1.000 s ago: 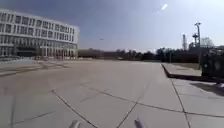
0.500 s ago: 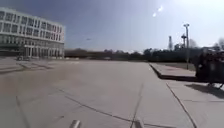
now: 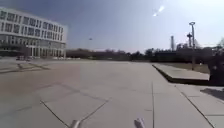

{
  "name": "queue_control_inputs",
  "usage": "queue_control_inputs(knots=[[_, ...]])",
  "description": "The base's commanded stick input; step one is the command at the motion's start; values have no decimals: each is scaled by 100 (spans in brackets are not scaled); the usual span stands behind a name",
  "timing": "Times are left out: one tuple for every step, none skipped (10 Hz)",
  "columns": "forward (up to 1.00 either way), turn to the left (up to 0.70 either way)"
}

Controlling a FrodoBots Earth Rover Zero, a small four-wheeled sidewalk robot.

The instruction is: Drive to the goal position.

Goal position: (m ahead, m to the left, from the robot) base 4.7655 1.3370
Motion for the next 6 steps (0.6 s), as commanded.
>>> queue_control_inputs(knots=[[100,0],[100,0],[100,0],[100,0],[100,0],[100,0]])
